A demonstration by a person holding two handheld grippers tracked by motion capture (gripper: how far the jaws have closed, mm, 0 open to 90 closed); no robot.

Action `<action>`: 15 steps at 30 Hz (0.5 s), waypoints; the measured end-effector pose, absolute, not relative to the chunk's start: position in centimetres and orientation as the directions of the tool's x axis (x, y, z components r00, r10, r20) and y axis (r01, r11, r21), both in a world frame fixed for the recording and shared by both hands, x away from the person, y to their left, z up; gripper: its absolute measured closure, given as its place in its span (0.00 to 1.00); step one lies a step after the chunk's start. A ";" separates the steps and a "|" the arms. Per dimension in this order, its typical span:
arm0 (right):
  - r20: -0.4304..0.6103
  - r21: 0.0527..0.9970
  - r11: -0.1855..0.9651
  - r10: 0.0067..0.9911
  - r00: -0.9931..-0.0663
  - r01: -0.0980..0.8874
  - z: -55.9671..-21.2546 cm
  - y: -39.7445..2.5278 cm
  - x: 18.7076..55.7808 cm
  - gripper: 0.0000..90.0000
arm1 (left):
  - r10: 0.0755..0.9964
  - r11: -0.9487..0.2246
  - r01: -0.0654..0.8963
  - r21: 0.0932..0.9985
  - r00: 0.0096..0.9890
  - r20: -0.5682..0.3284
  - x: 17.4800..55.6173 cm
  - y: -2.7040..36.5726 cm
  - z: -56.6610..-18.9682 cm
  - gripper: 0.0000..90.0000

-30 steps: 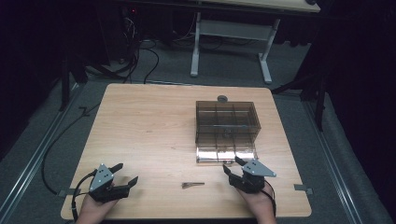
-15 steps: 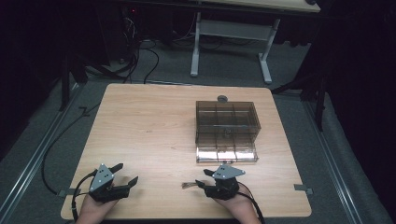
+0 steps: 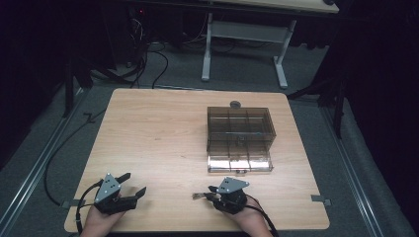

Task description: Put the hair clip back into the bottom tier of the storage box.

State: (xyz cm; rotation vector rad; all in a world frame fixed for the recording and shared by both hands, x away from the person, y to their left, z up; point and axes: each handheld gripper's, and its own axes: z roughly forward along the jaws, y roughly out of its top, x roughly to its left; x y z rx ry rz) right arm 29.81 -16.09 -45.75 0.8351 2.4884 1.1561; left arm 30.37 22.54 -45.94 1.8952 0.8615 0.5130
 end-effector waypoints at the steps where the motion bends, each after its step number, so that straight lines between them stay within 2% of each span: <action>1: -0.009 0.766 0.518 0.601 -0.799 0.382 -45.8 -16.1 29.8 0.78 | 0.749 -0.293 0.347 0.891 0.663 -0.011 30.4 22.5 -45.9 0.25; 8: -0.034 0.752 0.546 0.591 -0.806 0.368 -45.8 -16.0 29.8 0.88 | 0.750 -0.293 0.348 0.891 0.662 -0.012 30.4 22.5 -45.9 0.25; 11: -0.038 0.757 0.545 0.588 -0.808 0.361 -45.8 -16.1 29.7 0.97 | 0.750 -0.293 0.348 0.891 0.662 -0.012 30.4 22.5 -45.9 0.25; 15: -0.032 0.774 0.526 0.589 -0.807 0.353 -45.7 -16.5 29.6 0.98 | 0.749 -0.293 0.347 0.891 0.662 -0.012 30.4 22.5 -45.9 0.25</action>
